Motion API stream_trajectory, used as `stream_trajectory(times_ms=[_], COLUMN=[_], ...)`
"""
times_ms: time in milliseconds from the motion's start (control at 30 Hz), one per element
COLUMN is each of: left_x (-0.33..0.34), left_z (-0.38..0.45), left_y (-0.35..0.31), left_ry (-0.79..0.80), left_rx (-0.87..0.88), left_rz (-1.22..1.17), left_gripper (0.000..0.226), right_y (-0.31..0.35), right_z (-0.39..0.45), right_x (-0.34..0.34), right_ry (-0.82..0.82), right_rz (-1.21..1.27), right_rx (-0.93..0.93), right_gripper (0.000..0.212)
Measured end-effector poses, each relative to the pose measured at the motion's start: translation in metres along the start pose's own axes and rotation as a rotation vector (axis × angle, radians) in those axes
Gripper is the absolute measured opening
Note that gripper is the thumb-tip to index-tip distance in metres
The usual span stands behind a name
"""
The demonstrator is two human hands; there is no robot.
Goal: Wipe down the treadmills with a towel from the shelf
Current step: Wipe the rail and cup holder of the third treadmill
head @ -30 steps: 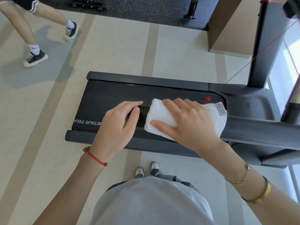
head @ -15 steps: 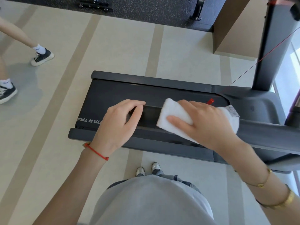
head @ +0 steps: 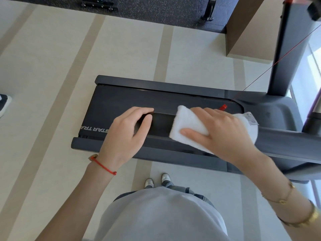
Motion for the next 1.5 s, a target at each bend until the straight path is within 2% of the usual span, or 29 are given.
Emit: stream_trajectory(times_ms=[200,433,667,767,967,1133,1233,1367,1433,1500], left_x=[0.000,-0.004,-0.002,0.003,0.027,0.036,0.046,0.062,0.067,0.070], left_z=[-0.001,0.000,0.009,0.014,0.020,0.025,0.023,0.022,0.023,0.024], left_y=[-0.006,-0.010,-0.014,-0.019,-0.043,-0.061,-0.075,-0.083,-0.085,-0.086], left_ry=[-0.037,-0.070,-0.072,-0.045,0.059,0.082,0.104,0.132,0.118,0.082], left_rx=[0.023,0.052,0.075,0.108,0.193,0.242,0.290,0.315,0.304,0.281], left_rz=[0.025,0.023,0.034,0.047,0.079,0.102,0.142,0.155,0.158,0.189], left_gripper=[0.036,0.034,0.022,0.011,0.014,0.013,0.014,0.017,0.017,0.017], right_y=[0.009,0.008,0.006,0.016,0.021,0.009,-0.021,-0.068,-0.063,-0.044], right_z=[0.024,0.004,0.021,0.016,-0.011,-0.024,-0.042,-0.063,-0.057,-0.046], right_x=[0.007,-0.002,0.001,-0.002,-0.009,-0.010,-0.012,-0.023,-0.022,-0.016], right_ry=[0.068,-0.044,-0.043,-0.161,-0.424,-0.501,-0.503,-0.479,-0.465,-0.457], right_rz=[0.089,-0.033,0.062,-0.025,0.024,-0.008,-0.060,-0.113,-0.121,-0.097], right_rx=[0.074,0.029,0.173,0.132,-0.053,-0.098,-0.049,0.149,0.206,0.178], right_gripper=[0.053,0.064,0.056,0.056,0.054,0.050,0.046,0.044,0.049,0.049])
Point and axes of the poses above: each hand's wrist, its own z-axis towards the middle knuckle, its own x-axis out of the palm, y = z × x, the point moved 8 cm from there along z, towards the middle knuckle, and after that the axes turned 6 degrees about -z, right-handed, at the moved point
